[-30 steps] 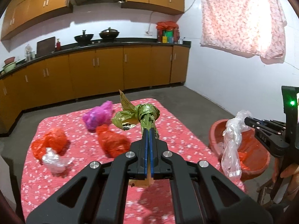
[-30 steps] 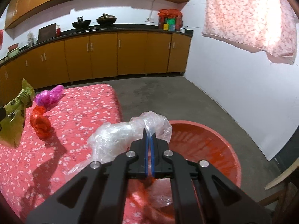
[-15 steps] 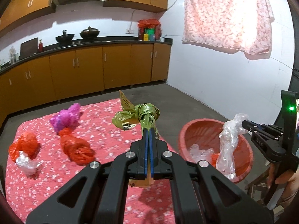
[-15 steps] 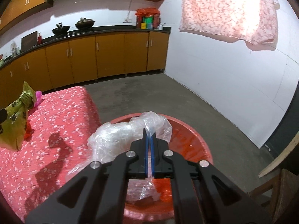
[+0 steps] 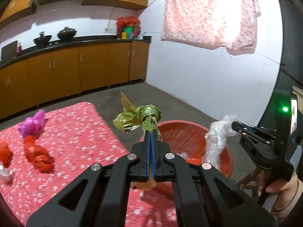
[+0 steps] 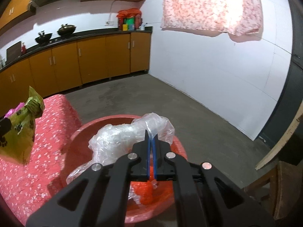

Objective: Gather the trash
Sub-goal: 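Carry the green bag and clear plastic over the orange basket with both tools, then open both tools to drop the green bag and clear plastic into the basket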

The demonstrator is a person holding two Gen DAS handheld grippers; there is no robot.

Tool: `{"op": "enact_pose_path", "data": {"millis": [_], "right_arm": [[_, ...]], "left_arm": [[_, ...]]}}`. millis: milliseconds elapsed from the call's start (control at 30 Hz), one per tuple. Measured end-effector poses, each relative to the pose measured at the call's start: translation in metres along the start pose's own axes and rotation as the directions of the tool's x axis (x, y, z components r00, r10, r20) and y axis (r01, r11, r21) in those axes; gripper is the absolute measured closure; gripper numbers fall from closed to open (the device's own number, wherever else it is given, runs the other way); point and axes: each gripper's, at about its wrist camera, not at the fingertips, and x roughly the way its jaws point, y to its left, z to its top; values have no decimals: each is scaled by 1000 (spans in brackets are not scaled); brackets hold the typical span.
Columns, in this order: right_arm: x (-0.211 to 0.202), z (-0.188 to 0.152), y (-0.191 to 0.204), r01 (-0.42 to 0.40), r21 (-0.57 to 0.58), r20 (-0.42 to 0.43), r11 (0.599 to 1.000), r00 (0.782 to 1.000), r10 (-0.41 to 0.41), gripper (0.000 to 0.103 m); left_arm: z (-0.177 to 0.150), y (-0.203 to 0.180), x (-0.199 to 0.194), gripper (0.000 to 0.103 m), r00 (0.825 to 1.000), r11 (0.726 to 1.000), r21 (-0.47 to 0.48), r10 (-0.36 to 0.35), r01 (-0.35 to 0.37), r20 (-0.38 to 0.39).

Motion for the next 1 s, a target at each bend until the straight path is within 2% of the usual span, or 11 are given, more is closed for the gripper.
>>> {"op": "enact_pose_path", "data": {"millis": [267,733,833,967,1000], "right_arm": [[12,3,-20,35,37,0,999,999,-35,99],[36,4,-32,48,49,-9,998,999,-48,99],[40,3,-31,21,50,-14,999,1000,-20,98],[45,1,-30,-71,67,-28,995,997,73,93],[46,-1,-29,-87,69,-31,994,996,89,89]], "left_arm": [[-2,-26,29,101,997,998,24,-63,64,-38],[-15,-52,62,101,988,992,43,-114,119,-103],[-17,-53,68,101,985,991,40,-123,129,-121],[-20,-48,72,101,982,992,20,-119,124,-143],[-22,-46,72,101,983,993,19,-111,115,-147]]}}
